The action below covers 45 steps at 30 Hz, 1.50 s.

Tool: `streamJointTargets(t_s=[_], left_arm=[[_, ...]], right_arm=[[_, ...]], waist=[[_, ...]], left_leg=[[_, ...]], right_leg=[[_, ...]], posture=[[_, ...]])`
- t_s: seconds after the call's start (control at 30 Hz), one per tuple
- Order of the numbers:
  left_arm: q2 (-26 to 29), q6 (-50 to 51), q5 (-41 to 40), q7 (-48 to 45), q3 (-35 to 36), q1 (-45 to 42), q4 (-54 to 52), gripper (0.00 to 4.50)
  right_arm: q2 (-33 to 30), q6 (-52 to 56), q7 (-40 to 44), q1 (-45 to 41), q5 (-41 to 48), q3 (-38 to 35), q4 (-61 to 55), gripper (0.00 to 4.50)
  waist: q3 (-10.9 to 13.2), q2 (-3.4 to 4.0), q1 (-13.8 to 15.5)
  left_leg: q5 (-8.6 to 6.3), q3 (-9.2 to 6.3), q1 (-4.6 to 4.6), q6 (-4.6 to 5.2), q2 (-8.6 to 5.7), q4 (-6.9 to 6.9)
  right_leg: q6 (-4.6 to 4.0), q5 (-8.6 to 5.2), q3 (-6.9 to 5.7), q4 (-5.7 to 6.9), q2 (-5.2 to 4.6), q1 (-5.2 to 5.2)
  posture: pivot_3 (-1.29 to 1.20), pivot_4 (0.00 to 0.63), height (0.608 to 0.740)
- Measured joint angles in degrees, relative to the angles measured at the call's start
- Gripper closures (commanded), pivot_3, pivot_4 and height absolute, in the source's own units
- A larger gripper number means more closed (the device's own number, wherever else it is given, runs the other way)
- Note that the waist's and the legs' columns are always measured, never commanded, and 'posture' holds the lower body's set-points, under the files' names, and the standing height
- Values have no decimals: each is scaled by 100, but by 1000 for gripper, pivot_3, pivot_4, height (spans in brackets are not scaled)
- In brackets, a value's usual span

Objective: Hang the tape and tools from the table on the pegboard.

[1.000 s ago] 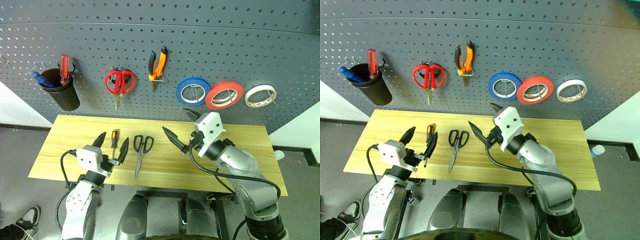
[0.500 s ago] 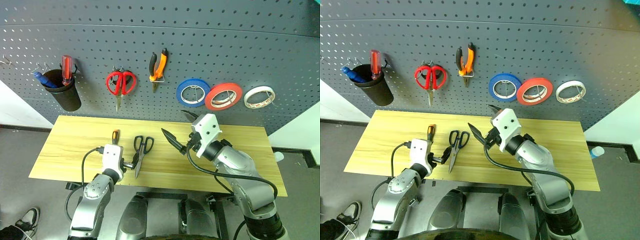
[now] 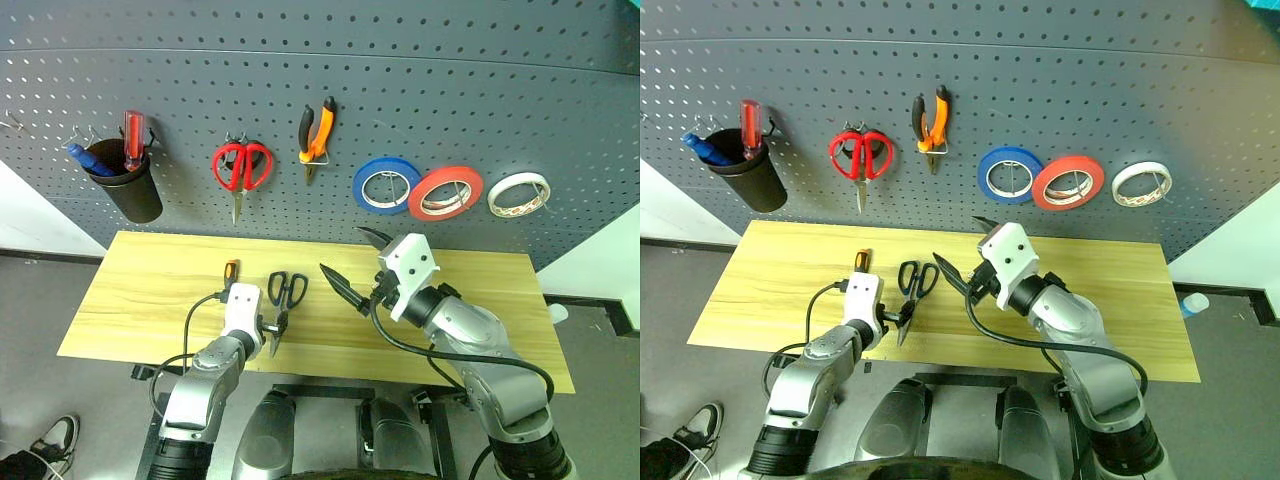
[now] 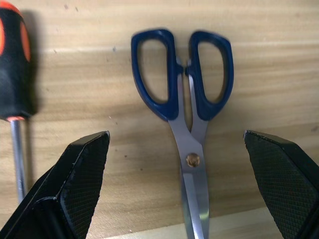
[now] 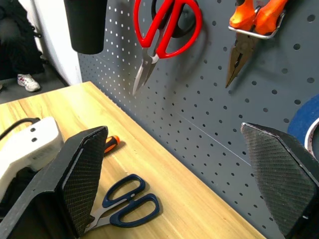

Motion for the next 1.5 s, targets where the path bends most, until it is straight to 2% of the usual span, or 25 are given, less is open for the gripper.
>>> streamJointTargets(t_s=[0.8, 1.5], left_arm=[[-347, 593, 58, 154, -149, -409, 316, 0], [-589, 551, 311, 524, -46, -1238, 1528, 0]], right_arm=[[-320, 176, 218, 333, 218, 5, -153, 19], [-353, 175, 121, 339, 212, 13, -257, 19]], waist=[[-2, -2, -9], [-2, -2, -12]], left_leg=[[0, -1, 0, 0, -1, 1], [0, -1, 3, -1, -2, 2]], right_leg=[[2, 1, 0, 1, -1, 1], [3, 2, 0, 1, -1, 3]], posture=[[303, 147, 681], [288, 156, 681]])
